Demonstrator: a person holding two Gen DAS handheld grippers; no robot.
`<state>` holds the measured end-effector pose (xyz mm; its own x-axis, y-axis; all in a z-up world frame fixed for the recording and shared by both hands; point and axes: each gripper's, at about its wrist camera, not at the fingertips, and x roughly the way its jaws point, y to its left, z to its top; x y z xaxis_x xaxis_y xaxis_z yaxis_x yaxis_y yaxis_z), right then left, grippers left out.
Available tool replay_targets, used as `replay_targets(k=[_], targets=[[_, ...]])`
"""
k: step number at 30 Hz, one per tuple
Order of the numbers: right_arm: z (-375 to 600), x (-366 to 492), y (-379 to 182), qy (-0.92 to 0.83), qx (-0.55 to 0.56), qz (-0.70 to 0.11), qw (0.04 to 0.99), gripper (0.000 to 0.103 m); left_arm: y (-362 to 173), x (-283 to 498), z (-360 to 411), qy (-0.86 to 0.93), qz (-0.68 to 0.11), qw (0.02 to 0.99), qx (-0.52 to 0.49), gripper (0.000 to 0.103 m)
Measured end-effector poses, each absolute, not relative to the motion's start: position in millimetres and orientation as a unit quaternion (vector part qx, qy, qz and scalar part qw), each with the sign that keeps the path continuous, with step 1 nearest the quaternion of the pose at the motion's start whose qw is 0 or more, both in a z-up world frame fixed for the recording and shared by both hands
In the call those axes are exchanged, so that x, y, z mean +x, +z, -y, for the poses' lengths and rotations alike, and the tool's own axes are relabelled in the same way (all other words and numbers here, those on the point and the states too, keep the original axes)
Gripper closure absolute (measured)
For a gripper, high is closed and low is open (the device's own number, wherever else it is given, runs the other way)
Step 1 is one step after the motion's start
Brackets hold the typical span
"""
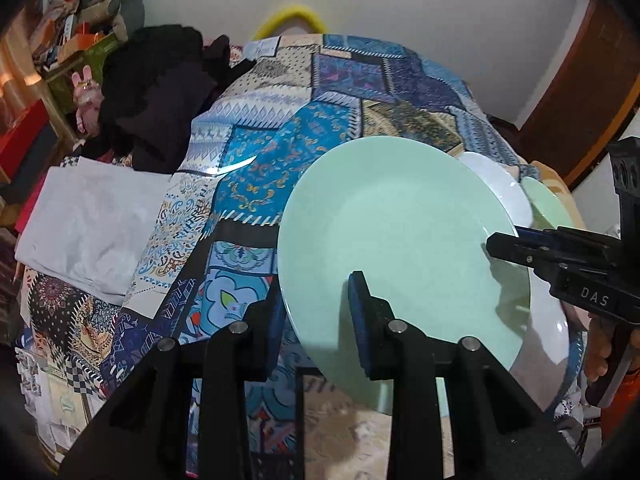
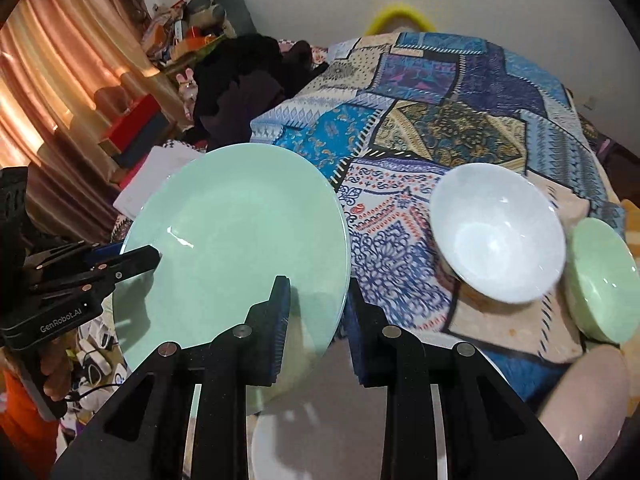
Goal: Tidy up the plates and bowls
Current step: 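Carry the mint green plate with both grippers and lower it onto the white plate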
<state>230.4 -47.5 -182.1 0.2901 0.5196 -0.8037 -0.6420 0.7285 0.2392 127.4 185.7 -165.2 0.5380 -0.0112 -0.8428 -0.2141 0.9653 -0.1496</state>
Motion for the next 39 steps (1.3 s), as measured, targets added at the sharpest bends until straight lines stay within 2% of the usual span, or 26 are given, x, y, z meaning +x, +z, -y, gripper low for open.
replay_targets(k=[15,39], targets=[[111.0,204.4,-175.7,0.331,-0.036,-0.468,0.819,0.079,-144.4,111.9,-123.5,0.021,-0.48,0.872,-0.097,0.073],[181.6,187.3,-220.1,0.283,-0.008,-0.517,0.808,0.079,-193.1,124.6,-50.9,-0.043,-0.536,0.84,-0.075,0.073]])
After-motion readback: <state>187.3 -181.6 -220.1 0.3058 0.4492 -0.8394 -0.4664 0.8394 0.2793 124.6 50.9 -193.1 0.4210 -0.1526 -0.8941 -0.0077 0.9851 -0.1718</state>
